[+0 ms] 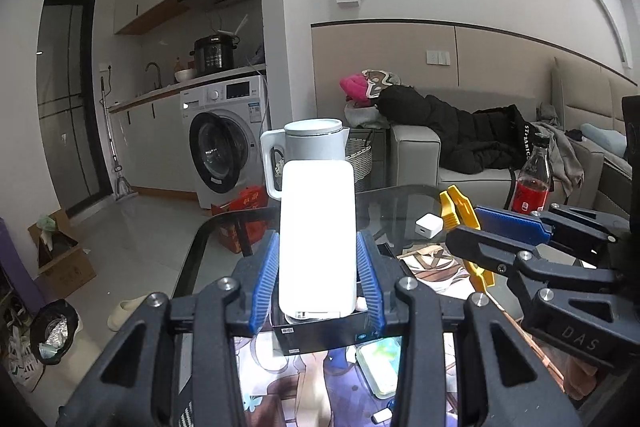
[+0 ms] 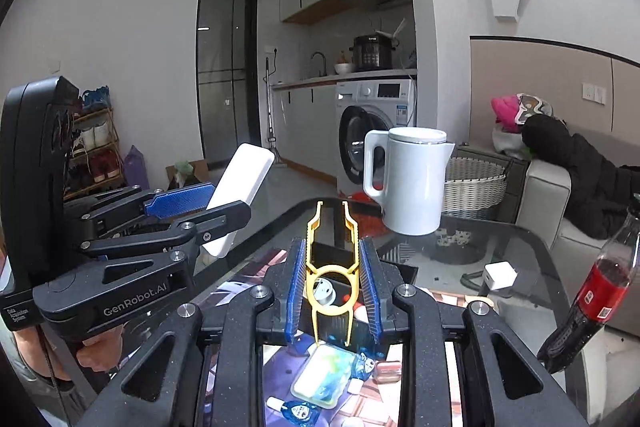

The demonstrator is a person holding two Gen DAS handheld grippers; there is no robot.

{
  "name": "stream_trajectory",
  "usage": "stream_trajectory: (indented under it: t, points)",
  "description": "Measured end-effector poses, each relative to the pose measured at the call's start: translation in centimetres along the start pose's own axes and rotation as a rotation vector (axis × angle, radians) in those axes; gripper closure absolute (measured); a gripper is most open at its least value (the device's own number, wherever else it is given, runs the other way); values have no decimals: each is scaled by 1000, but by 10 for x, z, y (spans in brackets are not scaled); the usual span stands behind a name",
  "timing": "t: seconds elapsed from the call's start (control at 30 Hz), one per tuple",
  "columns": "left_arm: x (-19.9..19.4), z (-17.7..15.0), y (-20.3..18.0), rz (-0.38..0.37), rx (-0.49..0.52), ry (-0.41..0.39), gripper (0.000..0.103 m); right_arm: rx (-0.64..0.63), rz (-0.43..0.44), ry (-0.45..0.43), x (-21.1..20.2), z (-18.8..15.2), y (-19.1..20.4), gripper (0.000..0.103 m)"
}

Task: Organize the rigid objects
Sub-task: 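Lift the block and pry tool into the black box and release both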

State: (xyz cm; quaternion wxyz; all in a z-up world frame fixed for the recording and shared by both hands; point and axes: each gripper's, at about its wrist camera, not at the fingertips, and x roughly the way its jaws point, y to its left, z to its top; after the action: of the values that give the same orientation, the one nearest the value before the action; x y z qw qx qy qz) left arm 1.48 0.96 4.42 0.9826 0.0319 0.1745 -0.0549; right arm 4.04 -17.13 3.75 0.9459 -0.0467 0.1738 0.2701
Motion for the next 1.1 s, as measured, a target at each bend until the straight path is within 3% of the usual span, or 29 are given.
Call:
stream_trajectory:
  t: [0.37, 0.5, 0.67, 0.77, 0.97, 1.1]
  points:
    - [48, 13, 10, 18, -45, -14, 65, 85, -48, -25, 35, 30, -9, 78]
    - [77, 11, 16, 25, -75, 24, 65, 134, -65, -1, 59, 34, -21, 78]
    - [116, 2, 20, 42, -106, 113, 65, 160, -90, 86, 97, 27, -29, 78]
    - [143, -9, 19, 47, -125, 210, 65, 174, -108, 161, 119, 18, -35, 78]
    - [177, -34, 0, 63, -70, 362, 65, 200, -108, 404, 169, -14, -53, 78]
    - [186, -43, -3, 78, -68, 428, 65, 202, -117, 485, 180, -31, -56, 78]
